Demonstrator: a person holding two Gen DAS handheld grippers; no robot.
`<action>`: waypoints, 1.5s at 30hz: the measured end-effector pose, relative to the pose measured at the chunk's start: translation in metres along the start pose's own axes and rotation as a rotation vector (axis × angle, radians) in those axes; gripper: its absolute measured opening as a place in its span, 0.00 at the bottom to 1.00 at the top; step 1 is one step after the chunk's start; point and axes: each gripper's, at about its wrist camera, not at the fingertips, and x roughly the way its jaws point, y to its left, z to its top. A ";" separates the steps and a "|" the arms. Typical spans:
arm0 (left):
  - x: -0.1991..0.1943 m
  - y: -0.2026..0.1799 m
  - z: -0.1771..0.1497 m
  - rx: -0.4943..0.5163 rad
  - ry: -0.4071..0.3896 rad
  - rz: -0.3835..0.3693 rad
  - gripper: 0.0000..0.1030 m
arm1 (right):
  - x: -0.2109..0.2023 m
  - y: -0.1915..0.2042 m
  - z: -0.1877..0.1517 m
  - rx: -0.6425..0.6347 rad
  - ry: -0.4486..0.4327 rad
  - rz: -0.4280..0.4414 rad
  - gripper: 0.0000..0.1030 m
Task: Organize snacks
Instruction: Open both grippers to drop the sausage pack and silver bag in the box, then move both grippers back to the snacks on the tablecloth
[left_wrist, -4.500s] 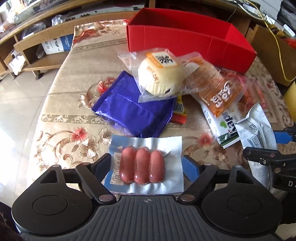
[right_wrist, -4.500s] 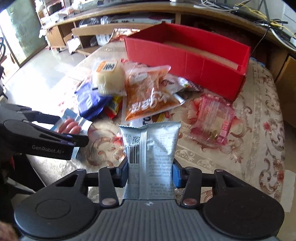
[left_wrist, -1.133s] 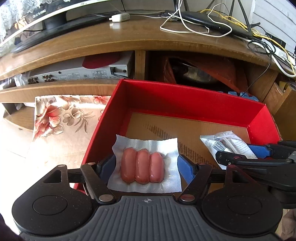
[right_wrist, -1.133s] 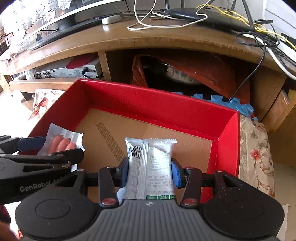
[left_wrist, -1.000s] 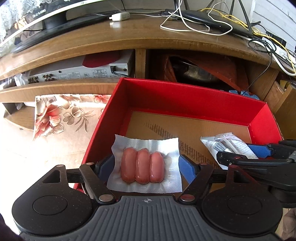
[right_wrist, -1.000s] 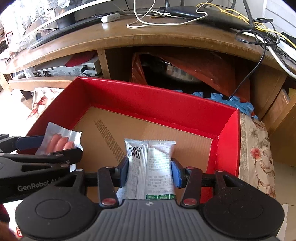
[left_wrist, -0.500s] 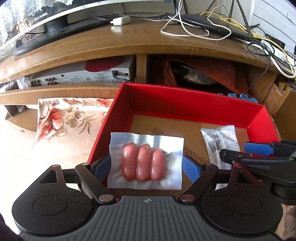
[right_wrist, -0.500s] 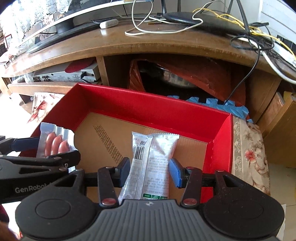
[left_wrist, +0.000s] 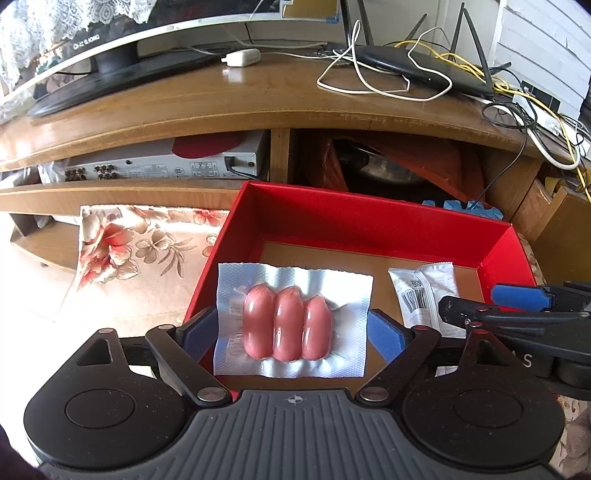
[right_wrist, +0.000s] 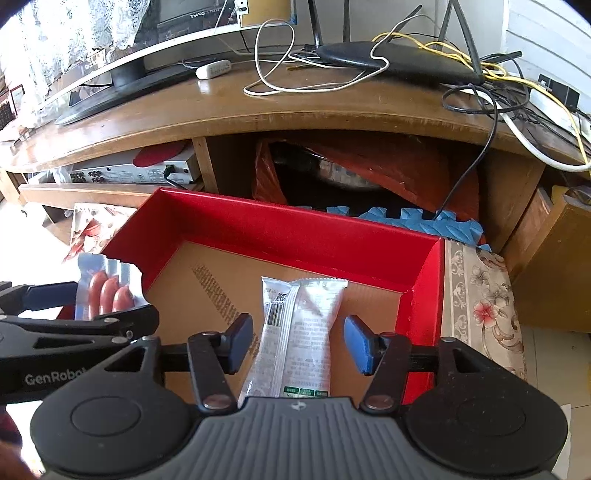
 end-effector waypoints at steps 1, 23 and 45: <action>0.001 0.000 0.000 0.000 0.001 0.004 0.88 | 0.001 0.000 0.000 0.001 0.002 0.001 0.52; -0.024 0.005 -0.009 -0.012 -0.023 -0.002 0.91 | -0.031 0.007 -0.010 -0.001 -0.028 0.011 0.53; -0.071 0.020 -0.049 -0.014 -0.032 0.004 0.92 | -0.072 0.033 -0.047 -0.038 -0.030 0.058 0.54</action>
